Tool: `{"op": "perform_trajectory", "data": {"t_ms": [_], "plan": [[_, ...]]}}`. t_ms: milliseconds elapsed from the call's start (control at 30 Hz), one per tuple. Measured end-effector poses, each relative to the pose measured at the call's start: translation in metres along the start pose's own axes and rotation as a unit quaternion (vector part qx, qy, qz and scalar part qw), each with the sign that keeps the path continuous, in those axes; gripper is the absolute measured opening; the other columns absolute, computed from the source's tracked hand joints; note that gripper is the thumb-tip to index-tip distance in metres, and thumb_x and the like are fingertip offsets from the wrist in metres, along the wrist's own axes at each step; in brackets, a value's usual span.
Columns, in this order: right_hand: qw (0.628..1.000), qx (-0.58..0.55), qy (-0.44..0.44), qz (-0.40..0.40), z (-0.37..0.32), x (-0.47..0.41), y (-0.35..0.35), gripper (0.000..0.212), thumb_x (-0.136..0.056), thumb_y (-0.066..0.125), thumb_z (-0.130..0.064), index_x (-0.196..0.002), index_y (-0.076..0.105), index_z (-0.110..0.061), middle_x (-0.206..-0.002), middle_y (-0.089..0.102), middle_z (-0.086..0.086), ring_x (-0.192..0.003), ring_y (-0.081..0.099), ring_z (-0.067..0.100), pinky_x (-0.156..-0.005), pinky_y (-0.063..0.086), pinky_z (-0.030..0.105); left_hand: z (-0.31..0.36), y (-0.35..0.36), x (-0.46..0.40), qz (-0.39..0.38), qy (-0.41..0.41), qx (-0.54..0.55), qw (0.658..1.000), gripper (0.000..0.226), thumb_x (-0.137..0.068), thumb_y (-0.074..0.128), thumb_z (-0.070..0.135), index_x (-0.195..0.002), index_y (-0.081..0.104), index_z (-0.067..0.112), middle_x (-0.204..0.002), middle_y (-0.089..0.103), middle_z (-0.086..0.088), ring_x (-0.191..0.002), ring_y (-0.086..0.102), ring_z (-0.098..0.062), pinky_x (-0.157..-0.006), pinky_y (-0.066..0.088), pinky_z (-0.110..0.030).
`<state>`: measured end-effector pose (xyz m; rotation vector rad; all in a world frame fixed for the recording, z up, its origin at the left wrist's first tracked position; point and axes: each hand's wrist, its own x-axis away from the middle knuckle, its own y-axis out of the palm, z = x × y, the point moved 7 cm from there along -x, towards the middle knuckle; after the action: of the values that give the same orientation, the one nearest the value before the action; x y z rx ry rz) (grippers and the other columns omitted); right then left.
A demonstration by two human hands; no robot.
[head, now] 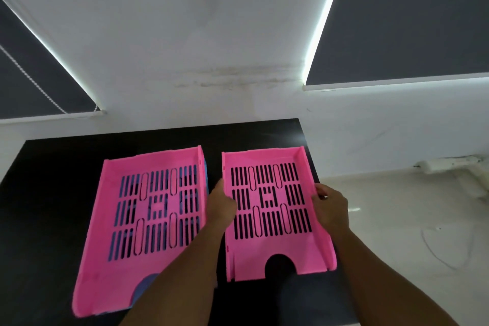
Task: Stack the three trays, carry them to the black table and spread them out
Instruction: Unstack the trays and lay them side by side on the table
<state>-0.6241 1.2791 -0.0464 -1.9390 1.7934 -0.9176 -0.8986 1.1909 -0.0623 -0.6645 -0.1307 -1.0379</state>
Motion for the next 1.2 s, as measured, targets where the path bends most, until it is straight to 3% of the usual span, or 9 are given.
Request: {"op": "perform_trajectory", "data": {"t_ms": [233, 333, 500, 600, 700, 767, 900, 1067, 1200], "plan": [[1.0, 0.012, -0.018, 0.022, -0.04, 0.009, 0.012, 0.018, -0.096, 0.052, -0.008, -0.094, 0.071, -0.011, -0.089, 0.073, 0.007, -0.061, 0.061, 0.005, -0.049, 0.04, 0.012, 0.023, -0.033, 0.009, 0.003, 0.072, 0.011, 0.997, 0.051, -0.093, 0.054, -0.002, -0.142, 0.049, 0.014, -0.136, 0.061, -0.005, -0.091, 0.062, 0.004, -0.066, 0.051, -0.007], [0.999, -0.005, -0.046, 0.005, -0.073, 0.019, 0.037, 0.02, -0.098, 0.055, -0.011, -0.109, 0.071, -0.008, -0.088, 0.068, 0.003, -0.06, 0.053, -0.003, -0.043, 0.038, 0.006, 0.031, -0.068, 0.014, 0.034, 0.083, 0.008, 0.996, 0.054, -0.095, 0.052, 0.002, -0.148, 0.043, 0.012, -0.151, 0.049, -0.008, -0.132, 0.052, -0.017, -0.101, 0.04, -0.021], [0.992, -0.035, -0.091, -0.084, -0.122, 0.051, 0.104, 0.022, -0.097, 0.058, -0.013, -0.113, 0.069, -0.001, -0.104, 0.071, 0.01, -0.094, 0.067, 0.023, -0.075, 0.048, 0.017, 0.008, -0.151, 0.027, 0.125, 0.101, -0.033, 0.986, 0.047, -0.095, 0.051, 0.005, -0.141, 0.052, 0.011, -0.142, 0.058, -0.007, -0.123, 0.058, -0.018, -0.104, 0.046, -0.027], [0.985, -0.057, -0.101, -0.129, -0.136, 0.078, 0.144, 0.037, -0.097, 0.061, -0.02, -0.129, 0.063, -0.001, -0.127, 0.067, 0.015, -0.118, 0.062, 0.03, -0.101, 0.048, 0.038, -0.017, -0.194, 0.03, 0.166, 0.083, -0.017, 0.983, 0.045, -0.096, 0.053, 0.004, -0.141, 0.052, 0.011, -0.131, 0.064, -0.003, -0.069, 0.06, 0.012, -0.054, 0.041, 0.005], [0.982, -0.066, -0.08, -0.158, -0.129, 0.106, 0.178, 0.047, -0.098, 0.059, -0.029, -0.141, 0.054, -0.009, -0.14, 0.059, 0.012, -0.127, 0.056, 0.026, -0.108, 0.043, 0.038, -0.045, -0.226, 0.034, 0.184, 0.062, -0.009, 0.981, 0.046, -0.096, 0.052, 0.005, -0.141, 0.051, 0.016, -0.086, 0.063, 0.014, -0.039, 0.053, 0.004, -0.035, 0.038, -0.008], [0.983, -0.063, -0.073, -0.154, -0.122, 0.12, 0.19, 0.047, -0.101, 0.054, -0.031, -0.142, 0.053, -0.011, -0.141, 0.058, 0.012, -0.127, 0.056, 0.026, -0.108, 0.043, 0.039, -0.065, -0.244, 0.04, 0.198, 0.038, -0.02, 0.979, 0.046, -0.096, 0.051, 0.005, -0.141, 0.05, 0.016, -0.089, 0.062, 0.009, -0.048, 0.056, -0.002, -0.041, 0.045, -0.014], [0.987, -0.082, -0.056, -0.128, -0.119, 0.13, 0.196, 0.044, -0.102, 0.053, -0.026, -0.142, 0.053, -0.01, -0.139, 0.061, 0.013, -0.125, 0.059, 0.027, -0.109, 0.046, 0.044, -0.105, -0.261, 0.049, 0.183, -0.015, -0.051, 0.982, 0.055, -0.095, 0.05, 0.004, -0.147, 0.035, 0.015, -0.153, 0.04, -0.015, -0.117, 0.062, -0.028, -0.085, 0.059, -0.043], [0.986, -0.058, -0.085, -0.129, -0.129, 0.135, 0.196, 0.039, -0.099, 0.055, -0.018, -0.138, 0.058, -0.011, -0.127, 0.065, 0.011, -0.107, 0.064, 0.022, -0.087, 0.057, 0.031, -0.136, -0.26, 0.051, 0.141, -0.048, -0.005, 0.989, 0.022, -0.098, 0.047, 0.01, -0.116, 0.056, 0.019, -0.09, 0.069, -0.002, -0.068, 0.07, -0.012, -0.051, 0.056, -0.026], [0.992, -0.028, -0.087, -0.086, -0.135, 0.138, 0.198, 0.027, -0.1, 0.053, -0.01, -0.123, 0.065, -0.004, -0.113, 0.064, 0.015, -0.085, 0.06, 0.01, -0.073, 0.052, 0.018, -0.137, -0.266, 0.051, 0.103, -0.036, 0.028, 0.994, 0.016, -0.1, 0.046, 0.016, -0.103, 0.061, 0.019, -0.085, 0.072, -0.004, -0.07, 0.073, -0.015, -0.054, 0.053, -0.024]]}}
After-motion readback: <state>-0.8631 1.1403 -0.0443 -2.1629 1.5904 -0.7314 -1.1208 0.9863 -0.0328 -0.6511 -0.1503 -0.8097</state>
